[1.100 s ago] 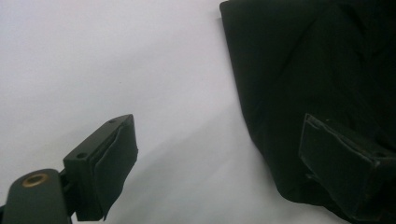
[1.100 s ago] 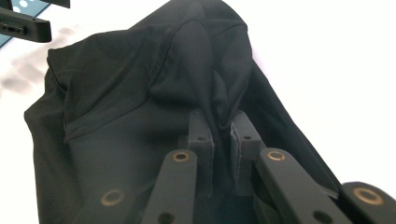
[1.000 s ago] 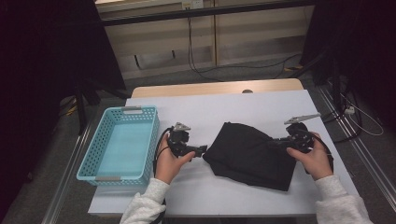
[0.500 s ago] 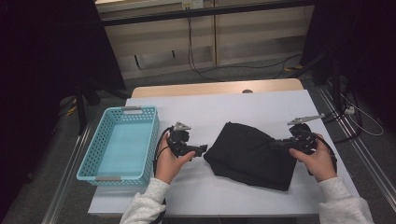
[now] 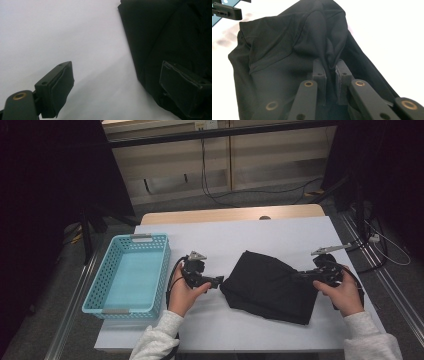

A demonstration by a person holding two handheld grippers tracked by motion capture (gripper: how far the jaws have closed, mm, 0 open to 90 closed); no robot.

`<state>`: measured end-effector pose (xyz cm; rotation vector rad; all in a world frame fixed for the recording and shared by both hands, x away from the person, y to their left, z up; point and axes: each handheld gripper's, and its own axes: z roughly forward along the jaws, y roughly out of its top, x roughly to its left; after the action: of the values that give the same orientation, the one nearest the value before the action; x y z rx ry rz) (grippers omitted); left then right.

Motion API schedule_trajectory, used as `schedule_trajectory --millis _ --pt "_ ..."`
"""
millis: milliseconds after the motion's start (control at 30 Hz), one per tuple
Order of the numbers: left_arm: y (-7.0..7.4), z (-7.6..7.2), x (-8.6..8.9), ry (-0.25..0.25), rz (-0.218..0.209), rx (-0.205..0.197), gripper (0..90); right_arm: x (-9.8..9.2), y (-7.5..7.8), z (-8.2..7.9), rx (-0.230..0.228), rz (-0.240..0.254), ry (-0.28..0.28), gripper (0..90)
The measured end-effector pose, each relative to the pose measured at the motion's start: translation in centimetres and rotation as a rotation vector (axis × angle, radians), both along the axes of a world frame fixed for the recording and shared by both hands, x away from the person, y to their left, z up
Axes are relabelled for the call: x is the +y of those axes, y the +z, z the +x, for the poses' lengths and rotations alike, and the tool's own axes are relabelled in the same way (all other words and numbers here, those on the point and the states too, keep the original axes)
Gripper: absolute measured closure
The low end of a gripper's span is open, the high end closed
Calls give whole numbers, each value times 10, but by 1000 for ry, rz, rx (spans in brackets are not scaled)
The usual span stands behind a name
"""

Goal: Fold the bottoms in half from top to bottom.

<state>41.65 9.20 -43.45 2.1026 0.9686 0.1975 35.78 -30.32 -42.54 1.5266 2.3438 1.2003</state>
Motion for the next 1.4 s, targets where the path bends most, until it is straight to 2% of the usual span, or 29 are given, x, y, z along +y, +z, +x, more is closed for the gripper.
schedule_trajectory --millis 133,333,467,867,1000,1400 --pt "0 1 -2 4 -5 -3 122 -1 0 -2 0 -4 0 821" --pt "-3 5 -1 9 -11 21 125 -6 -2 -4 4 -8 -9 820" --pt "-2 6 -3 5 -9 7 126 -7 -3 -5 9 -15 -12 820" --pt "-1 4 -6 -9 -6 5 126 -7 -4 -7 10 -26 -17 815" --pt "0 3 -6 -3 -17 1 126 -6 -4 -6 9 -34 -14 815" --pt "-2 5 -5 -7 -12 13 129 -6 -6 -6 14 -40 -19 813"
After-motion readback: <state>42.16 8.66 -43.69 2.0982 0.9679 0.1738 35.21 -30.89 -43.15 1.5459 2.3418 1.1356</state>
